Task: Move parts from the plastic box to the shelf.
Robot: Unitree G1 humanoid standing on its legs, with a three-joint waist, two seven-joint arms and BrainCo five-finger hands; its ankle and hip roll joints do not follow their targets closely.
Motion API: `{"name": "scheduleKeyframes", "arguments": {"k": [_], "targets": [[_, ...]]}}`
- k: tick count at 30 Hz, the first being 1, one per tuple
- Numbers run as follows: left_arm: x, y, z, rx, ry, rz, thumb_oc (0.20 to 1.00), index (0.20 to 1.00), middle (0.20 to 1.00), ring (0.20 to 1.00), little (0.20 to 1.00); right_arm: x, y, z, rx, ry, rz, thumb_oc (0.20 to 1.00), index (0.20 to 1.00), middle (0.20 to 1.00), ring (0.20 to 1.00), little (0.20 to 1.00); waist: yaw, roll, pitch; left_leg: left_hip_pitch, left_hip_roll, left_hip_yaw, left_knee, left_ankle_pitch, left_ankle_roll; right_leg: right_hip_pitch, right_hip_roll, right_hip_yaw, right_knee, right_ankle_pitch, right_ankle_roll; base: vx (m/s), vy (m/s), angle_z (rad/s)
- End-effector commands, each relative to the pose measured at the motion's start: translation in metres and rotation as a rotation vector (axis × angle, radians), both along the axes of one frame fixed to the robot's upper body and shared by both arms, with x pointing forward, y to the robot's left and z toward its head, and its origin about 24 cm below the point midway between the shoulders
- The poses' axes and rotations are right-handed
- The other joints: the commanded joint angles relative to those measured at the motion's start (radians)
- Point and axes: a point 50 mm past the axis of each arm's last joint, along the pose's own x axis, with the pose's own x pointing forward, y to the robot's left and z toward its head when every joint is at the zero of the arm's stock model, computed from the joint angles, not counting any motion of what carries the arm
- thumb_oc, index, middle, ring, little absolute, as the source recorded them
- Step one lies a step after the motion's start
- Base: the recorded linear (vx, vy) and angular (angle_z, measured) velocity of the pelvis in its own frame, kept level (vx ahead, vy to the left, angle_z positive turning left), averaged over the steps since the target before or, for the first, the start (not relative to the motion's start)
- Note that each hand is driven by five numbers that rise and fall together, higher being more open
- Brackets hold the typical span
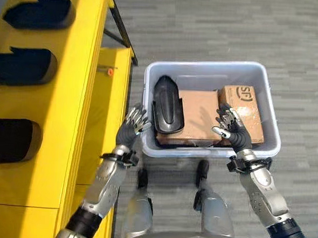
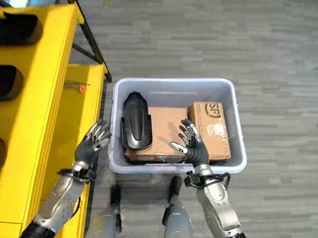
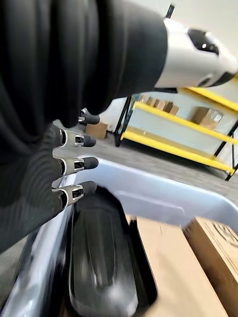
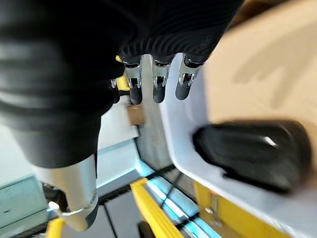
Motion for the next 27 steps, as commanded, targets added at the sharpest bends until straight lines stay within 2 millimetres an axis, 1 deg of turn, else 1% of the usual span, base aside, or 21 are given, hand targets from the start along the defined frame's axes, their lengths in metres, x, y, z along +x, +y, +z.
{"name": "scheduleKeyframes", "arguments": {"k": [1, 3, 4, 6, 8, 9, 11, 13, 15, 16, 17, 21, 22, 23, 25, 26, 27], "targets": [[0.009, -0.004, 0.035, 0.065, -0.191, 0.033, 1.0, 1.0, 1.0, 1.0, 1.0, 0.011, 0.019, 0.058, 0.107, -0.262, 0.056, 1.0, 1.0, 1.0, 1.0, 1.0, 0.006, -0.017, -0.007, -0.046, 0.059, 0.049, 0.074, -0.023, 0.007, 0.042, -0.019, 0.01, 0.061, -0.125, 0.059, -0.01, 0.105, -0.19], [0.021, -0.019, 0.053, 0.106, -0.272, 0.027, 1.0, 1.0, 1.0, 1.0, 1.0, 0.011, 0.029, 0.07, 0.136, -0.309, 0.088, 1.0, 1.0, 1.0, 1.0, 1.0, -0.003, -0.035, 0.02, -0.066, 0.058, 0.06, 0.1, -0.038, 0.009, 0.017, -0.024, 0.024, 0.073, -0.122, 0.063, -0.02, 0.048, -0.23], [0.021, -0.019, 0.054, 0.106, -0.273, 0.027, 1.0, 1.0, 1.0, 1.0, 1.0, 0.011, 0.029, 0.07, 0.136, -0.31, 0.087, 1.0, 1.0, 1.0, 1.0, 1.0, -0.003, -0.036, 0.019, -0.069, 0.057, 0.06, 0.098, -0.035, 0.01, 0.013, -0.025, 0.024, 0.072, -0.12, 0.063, -0.03, 0.026, -0.15], [0.033, -0.035, 0.067, 0.118, -0.321, 0.022, 1.0, 1.0, 1.0, 1.0, 1.0, 0.011, 0.036, 0.082, 0.156, -0.356, 0.107, 1.0, 1.0, 1.0, 1.0, 1.0, -0.02, -0.051, 0.039, -0.095, 0.059, 0.069, 0.108, -0.035, 0.01, -0.022, -0.028, 0.033, 0.089, -0.117, 0.065, -0.03, 0.008, -0.2], [0.04, -0.044, 0.076, 0.13, -0.349, 0.029, 1.0, 1.0, 1.0, 1.0, 1.0, 0.009, 0.039, 0.089, 0.173, -0.386, 0.114, 1.0, 1.0, 1.0, 1.0, 1.0, -0.031, -0.056, 0.054, -0.108, 0.061, 0.074, 0.113, -0.036, 0.007, -0.046, -0.024, 0.04, 0.107, -0.119, 0.064, -0.03, -0.005, -0.13], [0.041, -0.044, 0.076, 0.13, -0.35, 0.029, 1.0, 1.0, 1.0, 1.0, 1.0, 0.01, 0.039, 0.089, 0.173, -0.387, 0.114, 1.0, 1.0, 1.0, 1.0, 1.0, -0.032, -0.057, 0.05, -0.112, 0.06, 0.074, 0.112, -0.033, 0.007, -0.051, -0.025, 0.041, 0.106, -0.117, 0.064, -0.03, -0.01, -0.09], [0.048, -0.052, 0.083, 0.134, -0.369, 0.047, 1.0, 1.0, 1.0, 1.0, 1.0, 0.007, 0.042, 0.096, 0.18, -0.426, 0.115, 1.0, 1.0, 1.0, 1.0, 1.0, -0.046, -0.066, 0.068, -0.125, 0.069, 0.08, 0.113, -0.032, 0.003, -0.085, -0.016, 0.048, 0.127, -0.12, 0.063, -0.02, -0.017, -0.12], [0.05, -0.054, 0.085, 0.131, -0.377, 0.054, 1.0, 1.0, 1.0, 1.0, 1.0, 0.007, 0.044, 0.099, 0.179, -0.44, 0.114, 1.0, 1.0, 1.0, 1.0, 1.0, -0.052, -0.07, 0.075, -0.132, 0.071, 0.086, 0.113, -0.03, 0.001, -0.098, -0.014, 0.052, 0.131, -0.117, 0.064, -0.03, -0.008, -0.12], [0.056, -0.058, 0.091, 0.12, -0.386, 0.082, 1.0, 1.0, 1.0, 1.0, 1.0, 0.007, 0.054, 0.105, 0.193, -0.459, 0.151, 1.0, 1.0, 1.0, 1.0, 1.0, -0.063, -0.082, 0.093, -0.142, 0.081, 0.1, 0.111, -0.025, -0.003, -0.136, -0.001, 0.062, 0.141, -0.112, 0.067, -0.03, -0.038, -0.24], [0.056, -0.058, 0.092, 0.12, -0.386, 0.082, 1.0, 1.0, 1.0, 1.0, 1.0, 0.007, 0.054, 0.105, 0.193, -0.46, 0.151, 1.0, 1.0, 1.0, 1.0, 1.0, -0.063, -0.082, 0.093, -0.143, 0.081, 0.101, 0.111, -0.025, -0.003, -0.137, -0.001, 0.062, 0.141, -0.112, 0.067, -0.02, -0.064, -0.31], [0.059, -0.058, 0.096, 0.131, -0.4, 0.118, 1.0, 1.0, 1.0, 1.0, 1.0, 0.006, 0.06, 0.109, 0.205, -0.477, 0.167, 1.0, 1.0, 1.0, 1.0, 1.0, -0.069, -0.09, 0.101, -0.147, 0.089, 0.108, 0.104, -0.02, -0.006, -0.158, 0.006, 0.067, 0.145, -0.108, 0.07, -0.01, -0.042, -0.23], [0.064, -0.054, 0.101, 0.123, -0.403, 0.173, 1.0, 1.0, 1.0, 1.0, 1.0, 0.006, 0.063, 0.113, 0.216, -0.488, 0.175, 1.0, 1.0, 1.0, 1.0, 1.0, -0.075, -0.094, 0.109, -0.152, 0.096, 0.118, 0.094, -0.014, -0.009, -0.183, 0.013, 0.07, 0.151, -0.108, 0.071, 0.0, -0.033, -0.16], [0.068, -0.048, 0.105, 0.122, -0.409, 0.224, 1.0, 1.0, 1.0, 1.0, 1.0, 0.006, 0.064, 0.115, 0.226, -0.498, 0.172, 1.0, 1.0, 1.0, 1.0, 1.0, -0.08, -0.095, 0.114, -0.156, 0.1, 0.118, 0.089, -0.01, -0.012, -0.197, 0.018, 0.072, 0.157, -0.11, 0.071, 0.01, -0.032, -0.16], [0.068, -0.048, 0.105, 0.122, -0.409, 0.224, 1.0, 1.0, 1.0, 1.0, 1.0, 0.006, 0.064, 0.115, 0.226, -0.498, 0.172, 1.0, 1.0, 1.0, 1.0, 1.0, -0.08, -0.095, 0.114, -0.157, 0.1, 0.118, 0.089, -0.01, -0.012, -0.198, 0.018, 0.073, 0.157, -0.11, 0.071, 0.01, -0.032, -0.13], [0.07, -0.038, 0.107, 0.118, -0.407, 0.298, 1.0, 1.0, 1.0, 1.0, 1.0, 0.005, 0.062, 0.116, 0.23, -0.505, 0.161, 1.0, 1.0, 1.0, 1.0, 1.0, -0.084, -0.096, 0.122, -0.161, 0.103, 0.12, 0.085, -0.008, -0.013, -0.214, 0.022, 0.072, 0.168, -0.112, 0.069, 0.02, -0.029, -0.13], [0.07, -0.038, 0.107, 0.118, -0.407, 0.298, 1.0, 1.0, 1.0, 1.0, 1.0, 0.005, 0.062, 0.116, 0.23, -0.505, 0.161, 1.0, 1.0, 1.0, 1.0, 1.0, -0.084, -0.096, 0.122, -0.161, 0.103, 0.12, 0.085, -0.008, -0.013, -0.214, 0.022, 0.072, 0.168, -0.112, 0.069, 0.02, -0.026, -0.08], [0.07, -0.033, 0.107, 0.115, -0.407, 0.323, 1.0, 1.0, 1.0, 1.0, 1.0, 0.005, 0.061, 0.117, 0.229, -0.508, 0.156, 1.0, 1.0, 1.0, 1.0, 1.0, -0.085, -0.097, 0.123, -0.163, 0.103, 0.121, 0.084, -0.007, -0.014, -0.218, 0.023, 0.071, 0.169, -0.112, 0.068, 0.01, -0.018, -0.04]]}}
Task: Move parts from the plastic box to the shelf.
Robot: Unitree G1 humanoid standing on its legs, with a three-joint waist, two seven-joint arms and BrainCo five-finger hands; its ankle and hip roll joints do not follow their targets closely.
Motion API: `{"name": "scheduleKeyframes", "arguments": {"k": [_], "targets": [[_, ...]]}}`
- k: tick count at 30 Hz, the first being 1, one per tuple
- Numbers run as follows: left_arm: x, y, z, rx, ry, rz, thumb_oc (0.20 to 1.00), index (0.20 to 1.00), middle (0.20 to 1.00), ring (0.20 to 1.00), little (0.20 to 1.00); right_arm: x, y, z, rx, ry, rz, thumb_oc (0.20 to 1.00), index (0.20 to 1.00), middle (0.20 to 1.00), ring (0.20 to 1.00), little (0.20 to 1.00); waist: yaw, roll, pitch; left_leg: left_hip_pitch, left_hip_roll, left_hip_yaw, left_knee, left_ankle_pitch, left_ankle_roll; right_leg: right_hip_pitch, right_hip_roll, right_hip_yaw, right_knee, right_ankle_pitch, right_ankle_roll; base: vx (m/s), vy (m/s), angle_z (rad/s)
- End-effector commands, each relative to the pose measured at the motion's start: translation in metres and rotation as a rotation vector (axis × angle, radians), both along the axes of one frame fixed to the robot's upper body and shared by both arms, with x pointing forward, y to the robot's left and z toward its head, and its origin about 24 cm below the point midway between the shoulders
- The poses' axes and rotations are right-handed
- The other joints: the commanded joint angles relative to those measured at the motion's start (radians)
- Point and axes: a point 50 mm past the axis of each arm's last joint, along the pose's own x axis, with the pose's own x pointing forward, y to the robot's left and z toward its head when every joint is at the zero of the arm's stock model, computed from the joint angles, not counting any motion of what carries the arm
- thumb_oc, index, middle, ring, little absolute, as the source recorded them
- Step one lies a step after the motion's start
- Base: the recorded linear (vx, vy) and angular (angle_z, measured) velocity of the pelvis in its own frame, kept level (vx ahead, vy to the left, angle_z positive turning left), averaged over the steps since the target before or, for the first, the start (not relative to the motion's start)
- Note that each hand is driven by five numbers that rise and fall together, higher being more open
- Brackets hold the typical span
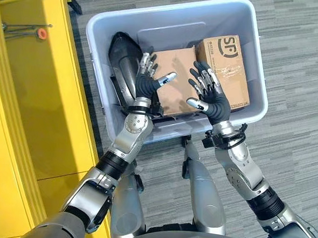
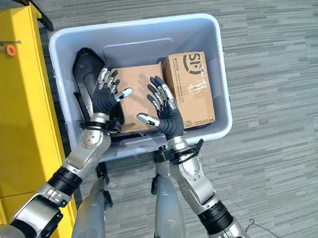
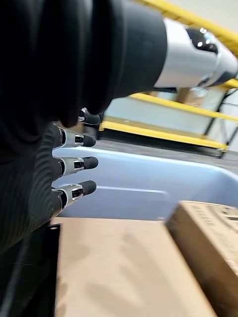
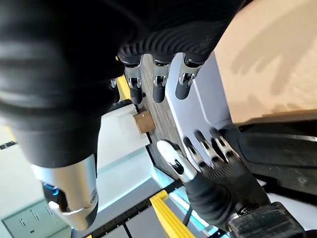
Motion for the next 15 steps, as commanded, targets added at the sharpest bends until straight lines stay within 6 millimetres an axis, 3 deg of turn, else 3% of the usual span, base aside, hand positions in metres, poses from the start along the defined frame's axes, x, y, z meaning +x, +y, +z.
{"name": "scheduleKeyframes", "arguments": {"k": [1, 7, 15], "targets": [[-0.001, 0.015, 0.022, 0.006, -0.136, 0.093, 1.0, 1.0, 1.0, 1.0, 1.0, -0.016, -0.002, 0.03, 0.115, -0.152, 0.02, 1.0, 1.0, 1.0, 1.0, 1.0, -0.006, -0.016, -0.012, -0.054, 0.037, -0.013, 0.08, 0.001, 0.007, -0.011, -0.064, -0.044, 0.16, -0.16, 0.076, 0.0, 0.0, 0.0], [-0.002, 0.033, 0.027, -0.042, -0.158, 0.215, 1.0, 1.0, 1.0, 1.0, 1.0, -0.018, -0.006, 0.031, 0.132, -0.156, 0.006, 1.0, 1.0, 1.0, 1.0, 1.0, -0.009, -0.028, 0.0, -0.074, 0.039, -0.022, 0.075, 0.008, 0.003, -0.03, -0.057, -0.048, 0.165, -0.163, 0.073, 0.0, -0.005, 0.0], [-0.007, 0.036, 0.029, -0.017, -0.182, 0.265, 1.0, 1.0, 1.0, 1.0, 1.0, -0.02, -0.009, 0.031, 0.139, -0.158, 0.007, 1.0, 1.0, 1.0, 1.0, 1.0, -0.007, -0.041, 0.012, -0.094, 0.04, -0.038, 0.084, 0.004, 0.005, -0.04, -0.055, -0.053, 0.171, -0.168, 0.067, 0.0, -0.005, 0.01]]}}
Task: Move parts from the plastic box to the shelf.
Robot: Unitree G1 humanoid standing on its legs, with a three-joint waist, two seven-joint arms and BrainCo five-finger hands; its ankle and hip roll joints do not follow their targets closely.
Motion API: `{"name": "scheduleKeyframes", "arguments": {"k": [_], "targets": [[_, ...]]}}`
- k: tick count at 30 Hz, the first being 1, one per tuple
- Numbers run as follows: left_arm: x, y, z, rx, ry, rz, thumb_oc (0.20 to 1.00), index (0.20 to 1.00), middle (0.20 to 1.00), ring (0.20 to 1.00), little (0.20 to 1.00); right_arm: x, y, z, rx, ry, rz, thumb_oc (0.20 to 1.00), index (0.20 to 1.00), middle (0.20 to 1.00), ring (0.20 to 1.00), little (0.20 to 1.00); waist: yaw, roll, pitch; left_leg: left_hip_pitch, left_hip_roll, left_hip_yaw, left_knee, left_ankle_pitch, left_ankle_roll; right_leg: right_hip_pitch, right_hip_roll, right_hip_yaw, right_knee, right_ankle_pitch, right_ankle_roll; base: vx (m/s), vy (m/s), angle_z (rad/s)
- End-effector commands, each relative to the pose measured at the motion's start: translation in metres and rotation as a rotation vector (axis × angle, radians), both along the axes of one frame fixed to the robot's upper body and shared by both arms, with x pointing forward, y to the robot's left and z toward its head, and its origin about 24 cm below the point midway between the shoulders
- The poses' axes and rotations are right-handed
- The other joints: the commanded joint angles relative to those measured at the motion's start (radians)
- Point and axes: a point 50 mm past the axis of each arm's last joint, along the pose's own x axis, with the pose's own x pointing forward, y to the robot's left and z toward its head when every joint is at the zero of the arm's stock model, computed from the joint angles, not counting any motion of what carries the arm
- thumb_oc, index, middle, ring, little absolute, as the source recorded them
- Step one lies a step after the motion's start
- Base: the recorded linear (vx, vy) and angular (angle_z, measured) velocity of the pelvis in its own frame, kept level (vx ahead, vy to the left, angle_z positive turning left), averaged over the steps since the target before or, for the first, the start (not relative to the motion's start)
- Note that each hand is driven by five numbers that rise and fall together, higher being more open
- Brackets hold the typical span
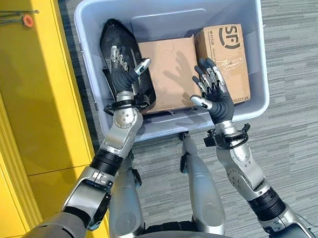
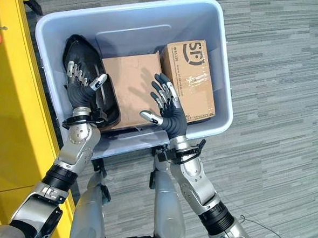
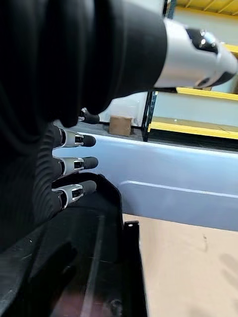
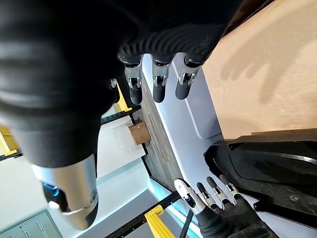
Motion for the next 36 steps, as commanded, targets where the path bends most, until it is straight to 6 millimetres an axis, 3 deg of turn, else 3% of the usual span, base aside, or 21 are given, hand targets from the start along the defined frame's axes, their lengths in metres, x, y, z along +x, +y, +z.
{"name": "scheduleKeyframes", "arguments": {"k": [1, 9, 10, 11, 25, 36], "targets": [[-0.005, 0.005, 0.019, 0.063, -0.121, 0.039, 1.0, 1.0, 1.0, 1.0, 1.0, -0.018, -0.006, 0.028, 0.111, -0.148, 0.029, 1.0, 1.0, 1.0, 1.0, 1.0, -0.006, -0.03, -0.012, -0.054, 0.03, -0.034, 0.083, -0.002, 0.014, -0.005, -0.062, -0.045, 0.172, -0.171, 0.072, 0.0, -0.014, 0.06], [0.002, 0.004, 0.013, 0.118, -0.075, 0.066, 1.0, 1.0, 1.0, 1.0, 1.0, -0.017, -0.007, 0.029, 0.114, -0.152, 0.026, 1.0, 1.0, 1.0, 1.0, 1.0, -0.011, -0.038, -0.007, -0.07, 0.029, -0.037, 0.087, -0.001, 0.013, -0.019, -0.058, -0.043, 0.172, -0.168, 0.073, 0.01, 0.0, 0.02], [0.015, 0.005, -0.012, 0.144, 0.067, 0.076, 1.0, 1.0, 1.0, 1.0, 1.0, -0.019, -0.007, 0.026, 0.118, -0.139, 0.029, 1.0, 1.0, 1.0, 1.0, 1.0, -0.022, -0.049, -0.001, -0.079, 0.035, -0.045, 0.097, -0.022, 0.005, -0.028, -0.049, -0.04, 0.179, -0.186, 0.077, 0.06, -0.006, -0.01], [0.017, 0.004, -0.018, 0.128, 0.099, 0.07, 1.0, 1.0, 1.0, 1.0, 1.0, -0.019, -0.007, 0.025, 0.117, -0.136, 0.033, 1.0, 1.0, 1.0, 1.0, 1.0, -0.026, -0.052, 0.0, -0.087, 0.035, -0.046, 0.1, -0.023, 0.005, -0.034, -0.048, -0.037, 0.181, -0.185, 0.076, 0.06, -0.006, 0.0], [0.034, 0.002, -0.062, -0.026, 0.354, 0.033, 1.0, 1.0, 1.0, 1.0, 1.0, -0.028, -0.01, 0.014, 0.116, -0.087, 0.058, 1.0, 1.0, 1.0, 1.0, 1.0, -0.063, -0.072, 0.001, -0.123, 0.041, -0.054, 0.114, -0.022, 0.0, -0.069, -0.036, -0.034, 0.187, -0.182, 0.072, 0.0, -0.004, 0.0], [0.027, -0.025, -0.099, 0.134, 0.509, -0.076, 1.0, 1.0, 1.0, 1.0, 1.0, -0.031, -0.013, 0.011, 0.113, -0.072, 0.076, 1.0, 1.0, 1.0, 1.0, 1.0, -0.069, -0.059, -0.016, -0.102, 0.037, -0.05, 0.099, -0.02, 0.002, -0.057, -0.036, -0.03, 0.182, -0.183, 0.071, 0.0, 0.0, 0.0]]}}
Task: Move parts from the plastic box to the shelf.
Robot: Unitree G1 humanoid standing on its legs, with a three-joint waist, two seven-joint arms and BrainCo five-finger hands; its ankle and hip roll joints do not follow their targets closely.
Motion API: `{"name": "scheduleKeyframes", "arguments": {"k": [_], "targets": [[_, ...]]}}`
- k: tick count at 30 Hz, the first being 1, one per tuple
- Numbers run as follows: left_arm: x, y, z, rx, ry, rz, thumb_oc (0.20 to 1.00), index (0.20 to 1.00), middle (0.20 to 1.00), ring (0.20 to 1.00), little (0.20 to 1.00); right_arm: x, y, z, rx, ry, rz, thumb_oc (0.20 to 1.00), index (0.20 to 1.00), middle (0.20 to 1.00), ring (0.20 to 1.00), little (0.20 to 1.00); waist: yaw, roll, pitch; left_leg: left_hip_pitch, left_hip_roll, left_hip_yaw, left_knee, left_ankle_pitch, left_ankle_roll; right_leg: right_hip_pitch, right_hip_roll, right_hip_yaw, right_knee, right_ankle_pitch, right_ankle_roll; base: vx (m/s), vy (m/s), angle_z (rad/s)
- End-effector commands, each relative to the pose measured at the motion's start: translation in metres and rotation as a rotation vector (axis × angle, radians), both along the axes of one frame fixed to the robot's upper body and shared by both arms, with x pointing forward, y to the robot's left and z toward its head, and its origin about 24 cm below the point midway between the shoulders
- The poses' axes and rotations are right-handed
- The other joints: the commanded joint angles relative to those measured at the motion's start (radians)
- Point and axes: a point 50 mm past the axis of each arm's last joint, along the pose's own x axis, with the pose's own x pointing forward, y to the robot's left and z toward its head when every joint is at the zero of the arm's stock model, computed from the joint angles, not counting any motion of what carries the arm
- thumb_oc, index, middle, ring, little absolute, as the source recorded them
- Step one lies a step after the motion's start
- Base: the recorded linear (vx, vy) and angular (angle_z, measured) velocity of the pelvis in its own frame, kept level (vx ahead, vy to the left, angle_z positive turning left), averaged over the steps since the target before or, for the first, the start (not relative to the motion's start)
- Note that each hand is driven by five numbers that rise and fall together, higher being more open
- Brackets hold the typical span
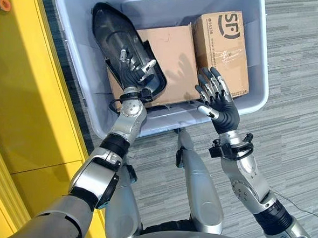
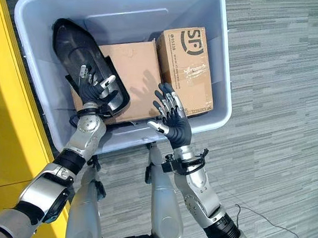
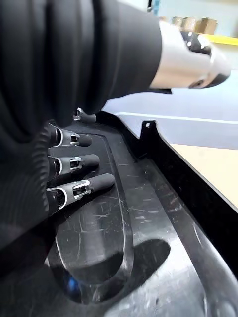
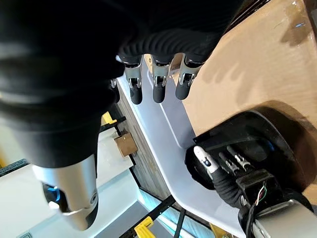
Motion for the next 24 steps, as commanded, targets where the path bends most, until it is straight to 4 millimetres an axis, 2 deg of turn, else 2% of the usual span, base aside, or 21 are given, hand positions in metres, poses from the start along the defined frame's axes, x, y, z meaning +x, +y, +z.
{"name": "scheduleKeyframes", "arguments": {"k": [1, 9, 24], "targets": [[-0.012, -0.015, -0.072, 0.088, 0.311, -0.065, 1.0, 1.0, 1.0, 1.0, 1.0, -0.013, -0.004, 0.023, 0.064, -0.125, 0.031, 1.0, 1.0, 1.0, 1.0, 1.0, -0.023, -0.022, -0.019, -0.027, 0.035, -0.027, 0.092, -0.029, 0.011, 0.008, -0.042, -0.015, 0.176, -0.189, 0.079, 0.0, 0.0, 0.0], [-0.025, -0.023, -0.088, 0.137, 0.338, -0.118, 1.0, 1.0, 1.0, 1.0, 1.0, -0.012, -0.006, 0.022, 0.06, -0.126, 0.019, 1.0, 1.0, 1.0, 1.0, 1.0, -0.009, -0.006, -0.019, -0.019, 0.028, -0.031, 0.091, -0.03, 0.013, 0.022, -0.046, -0.018, 0.173, -0.192, 0.078, 0.0, 0.0, 0.0], [-0.048, -0.006, -0.109, 0.173, 0.377, -0.137, 1.0, 1.0, 1.0, 1.0, 1.0, -0.009, -0.009, 0.021, 0.044, -0.118, 0.002, 1.0, 1.0, 1.0, 1.0, 1.0, 0.032, 0.033, -0.022, 0.005, 0.013, -0.043, 0.083, -0.033, 0.02, 0.063, -0.061, -0.029, 0.165, -0.197, 0.079, 0.0, 0.001, 0.0]]}}
